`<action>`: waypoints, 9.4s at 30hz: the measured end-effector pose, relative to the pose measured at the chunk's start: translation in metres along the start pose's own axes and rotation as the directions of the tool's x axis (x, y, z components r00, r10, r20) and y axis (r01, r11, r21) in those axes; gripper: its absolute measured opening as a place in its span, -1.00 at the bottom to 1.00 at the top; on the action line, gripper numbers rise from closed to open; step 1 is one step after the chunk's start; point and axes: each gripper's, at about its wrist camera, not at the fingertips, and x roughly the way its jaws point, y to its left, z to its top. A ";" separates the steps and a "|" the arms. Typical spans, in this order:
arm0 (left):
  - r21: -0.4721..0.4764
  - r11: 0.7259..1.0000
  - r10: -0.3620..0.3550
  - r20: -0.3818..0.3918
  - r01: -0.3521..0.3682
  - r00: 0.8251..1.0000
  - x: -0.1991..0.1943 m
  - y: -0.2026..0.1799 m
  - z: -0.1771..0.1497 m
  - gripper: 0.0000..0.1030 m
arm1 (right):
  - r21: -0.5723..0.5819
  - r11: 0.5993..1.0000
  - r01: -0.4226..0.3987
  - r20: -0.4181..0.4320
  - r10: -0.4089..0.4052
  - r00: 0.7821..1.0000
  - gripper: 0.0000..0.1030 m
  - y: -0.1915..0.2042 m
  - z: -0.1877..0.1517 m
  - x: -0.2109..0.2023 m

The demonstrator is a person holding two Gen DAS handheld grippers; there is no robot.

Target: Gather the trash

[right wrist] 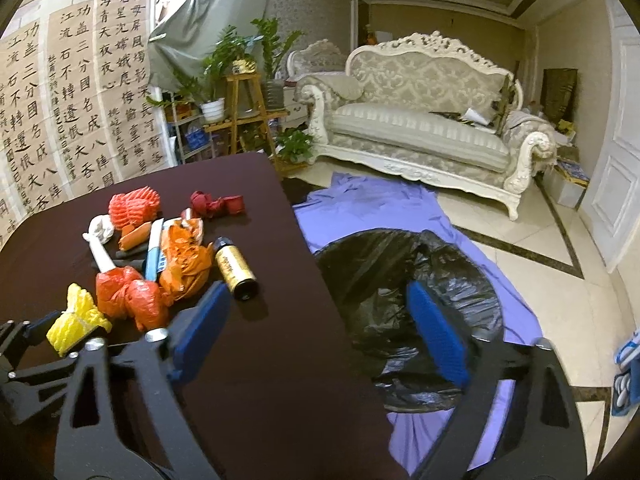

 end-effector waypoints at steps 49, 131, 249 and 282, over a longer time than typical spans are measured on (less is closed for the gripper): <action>-0.097 0.989 0.116 0.051 -0.111 0.992 -0.006 0.092 0.011 -0.16 | -0.210 0.939 -0.272 -0.170 0.239 0.956 -0.48 0.123 -0.019 0.022; 0.160 0.987 -0.035 0.199 0.003 0.979 0.009 -0.091 0.072 0.48 | 0.123 0.990 0.068 -0.032 -0.065 0.997 0.05 -0.077 0.013 0.037; -0.103 0.993 0.053 -0.112 -0.065 0.992 0.035 0.093 0.018 0.16 | -0.086 0.983 -0.160 -0.225 0.137 0.965 -0.55 0.058 0.005 0.083; -0.201 0.972 0.096 -0.110 -0.117 0.989 0.051 0.091 0.056 0.24 | -0.076 0.981 -0.177 -0.222 0.157 0.962 -0.52 0.061 0.006 0.085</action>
